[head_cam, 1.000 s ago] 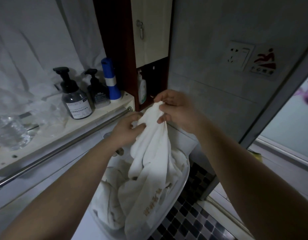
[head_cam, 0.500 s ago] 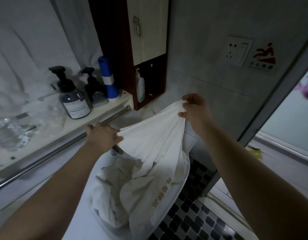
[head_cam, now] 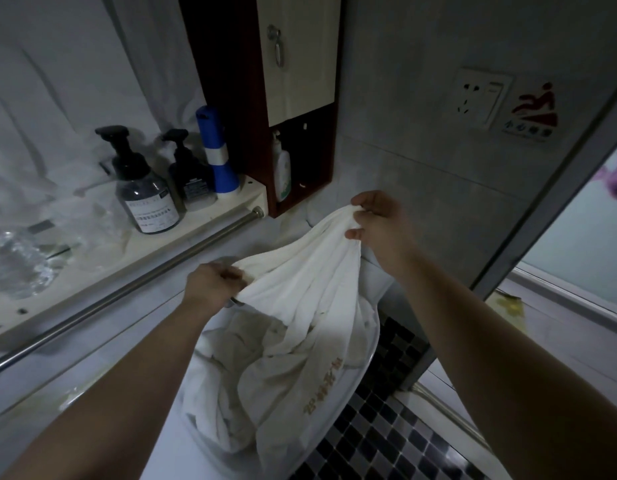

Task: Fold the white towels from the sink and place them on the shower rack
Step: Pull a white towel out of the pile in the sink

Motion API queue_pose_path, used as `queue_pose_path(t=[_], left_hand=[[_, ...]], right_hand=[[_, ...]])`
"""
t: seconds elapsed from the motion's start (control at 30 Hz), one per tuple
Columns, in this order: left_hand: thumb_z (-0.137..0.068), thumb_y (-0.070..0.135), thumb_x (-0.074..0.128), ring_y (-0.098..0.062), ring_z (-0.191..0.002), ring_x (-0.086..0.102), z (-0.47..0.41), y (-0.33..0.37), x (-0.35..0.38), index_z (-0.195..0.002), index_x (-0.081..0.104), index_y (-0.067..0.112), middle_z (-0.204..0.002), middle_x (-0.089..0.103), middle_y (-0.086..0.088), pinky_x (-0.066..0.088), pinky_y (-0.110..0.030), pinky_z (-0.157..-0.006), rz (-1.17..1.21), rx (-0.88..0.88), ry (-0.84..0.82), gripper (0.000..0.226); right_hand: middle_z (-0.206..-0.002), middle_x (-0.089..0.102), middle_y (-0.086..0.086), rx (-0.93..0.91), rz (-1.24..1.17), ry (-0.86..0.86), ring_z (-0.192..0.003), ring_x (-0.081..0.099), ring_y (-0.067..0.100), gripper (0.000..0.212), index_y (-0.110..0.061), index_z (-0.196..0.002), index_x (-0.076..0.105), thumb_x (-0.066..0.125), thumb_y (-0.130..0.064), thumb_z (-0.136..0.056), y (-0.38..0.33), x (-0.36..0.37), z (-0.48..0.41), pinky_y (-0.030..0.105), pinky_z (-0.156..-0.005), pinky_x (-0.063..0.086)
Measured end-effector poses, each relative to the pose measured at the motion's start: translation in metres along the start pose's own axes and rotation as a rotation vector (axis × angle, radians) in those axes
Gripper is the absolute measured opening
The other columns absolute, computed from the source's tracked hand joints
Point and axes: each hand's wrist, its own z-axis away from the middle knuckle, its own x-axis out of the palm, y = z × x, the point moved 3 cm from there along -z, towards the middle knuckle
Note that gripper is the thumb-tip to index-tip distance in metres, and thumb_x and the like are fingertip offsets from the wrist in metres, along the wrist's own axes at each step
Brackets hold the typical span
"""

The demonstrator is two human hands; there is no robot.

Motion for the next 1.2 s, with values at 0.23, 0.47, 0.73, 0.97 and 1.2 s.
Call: queue_pose_path(t=[0.23,0.47,0.73,0.97,1.2], left_hand=[[-0.081,0.005,0.074,-0.002,-0.06,0.057,0.001,0.003,0.002,-0.115,0.075,0.013,-0.101,0.073,-0.01,0.044,-0.004,-0.047,-0.039,0.051,0.074,0.035],[-0.084,0.024,0.072,-0.004,-0.057,0.065,-0.003,-0.007,-0.011,-0.09,0.077,0.02,-0.063,0.073,0.001,0.045,-0.019,-0.053,0.012,-0.059,0.126,0.009],[-0.079,0.01,0.083,-0.022,-0.06,0.059,-0.01,-0.023,-0.014,-0.081,0.073,0.01,-0.073,0.069,-0.015,0.053,-0.028,-0.059,0.372,-0.171,0.008,0.01],[-0.08,-0.006,0.055,0.001,-0.075,0.058,-0.003,-0.013,0.0,-0.101,0.081,0.029,-0.098,0.074,0.009,0.04,-0.004,-0.058,-0.142,0.154,-0.199,0.048],[-0.095,0.046,0.059,0.004,-0.073,0.061,0.004,-0.023,-0.026,-0.093,0.073,0.041,-0.078,0.07,0.025,0.043,-0.019,-0.067,-0.371,0.312,-0.207,0.015]], right_hand=[[-0.1,0.056,0.002,-0.05,0.137,-0.036,-0.081,0.064,0.008,0.037,-0.02,-0.084,0.065,0.052,0.014,-0.089,0.005,0.004,0.001,0.032,-0.069,0.063],[-0.098,0.055,0.0,-0.051,0.189,-0.016,-0.071,0.068,0.007,0.037,-0.022,-0.085,0.066,0.051,0.012,-0.089,0.01,-0.007,-0.005,0.035,-0.07,0.062],[-0.093,0.052,0.002,-0.004,0.052,0.036,-0.079,0.055,0.015,0.038,-0.015,-0.084,0.063,0.048,0.019,-0.09,0.009,-0.01,-0.002,0.033,-0.066,0.06],[-0.093,0.054,0.002,-0.012,0.096,0.065,-0.078,0.058,0.014,0.038,-0.016,-0.085,0.065,0.048,0.017,-0.089,0.012,-0.012,-0.006,0.033,-0.067,0.061],[-0.081,0.065,-0.001,-0.037,0.166,0.286,-0.07,0.065,0.01,0.042,-0.023,-0.078,0.066,0.047,0.014,-0.082,0.006,-0.039,-0.016,0.033,-0.068,0.06]])
